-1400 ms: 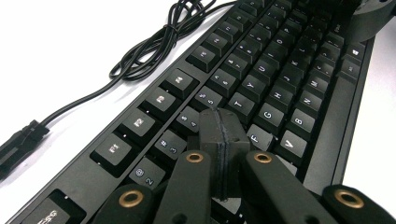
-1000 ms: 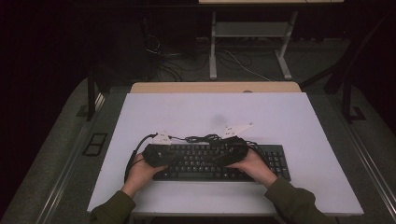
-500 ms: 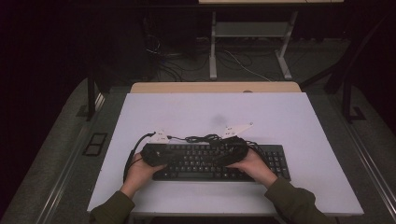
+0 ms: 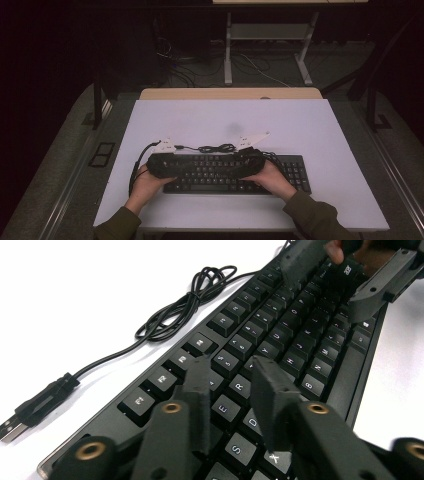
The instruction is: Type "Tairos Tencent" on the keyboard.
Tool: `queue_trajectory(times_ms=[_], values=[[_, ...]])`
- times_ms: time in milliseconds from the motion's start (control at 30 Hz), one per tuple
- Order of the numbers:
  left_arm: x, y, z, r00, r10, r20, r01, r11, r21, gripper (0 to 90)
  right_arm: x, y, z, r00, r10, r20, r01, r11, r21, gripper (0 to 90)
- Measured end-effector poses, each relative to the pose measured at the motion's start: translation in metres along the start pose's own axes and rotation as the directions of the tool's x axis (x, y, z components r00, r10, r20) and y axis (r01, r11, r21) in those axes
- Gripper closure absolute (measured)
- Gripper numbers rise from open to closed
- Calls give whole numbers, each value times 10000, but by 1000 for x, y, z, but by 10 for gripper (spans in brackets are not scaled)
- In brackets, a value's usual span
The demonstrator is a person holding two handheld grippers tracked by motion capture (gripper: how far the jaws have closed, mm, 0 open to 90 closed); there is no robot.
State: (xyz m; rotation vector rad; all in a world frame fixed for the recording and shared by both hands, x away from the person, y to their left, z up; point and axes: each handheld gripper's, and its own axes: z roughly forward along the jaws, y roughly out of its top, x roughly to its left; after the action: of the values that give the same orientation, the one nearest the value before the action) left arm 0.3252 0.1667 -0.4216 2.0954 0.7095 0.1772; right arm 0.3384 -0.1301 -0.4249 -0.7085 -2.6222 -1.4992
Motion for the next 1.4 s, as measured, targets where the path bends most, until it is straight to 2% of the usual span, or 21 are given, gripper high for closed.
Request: queue_trajectory(times_ms=[267, 600, 733, 833, 1400], values=[[0, 0, 0, 9994, -122, -321, 115, 9997, -224, 432, 4, 1, 1, 9998, -73, -170, 75, 9999, 111, 620], [-1, -1, 2, 9979, -287, -573, 267, 9990, -366, 229, 13, 1, 6, 9981, -419, -446, 439, 9981, 432, 880], [-1, -1, 3, 9972, -343, -665, 316, 9987, -405, 141, 16, 0, 10, 9964, -531, -667, 575, 9962, 656, 892], [-2, 0, 2, 9971, -321, -684, 291, 9986, -446, 124, 18, -1, 14, 9957, -566, -726, 624, 9949, 796, 892], [-4, 0, 2, 9973, -181, -708, 152, 9990, -414, 136, 19, -8, 26, 9963, -715, -483, 774, 9879, 1343, 892]])
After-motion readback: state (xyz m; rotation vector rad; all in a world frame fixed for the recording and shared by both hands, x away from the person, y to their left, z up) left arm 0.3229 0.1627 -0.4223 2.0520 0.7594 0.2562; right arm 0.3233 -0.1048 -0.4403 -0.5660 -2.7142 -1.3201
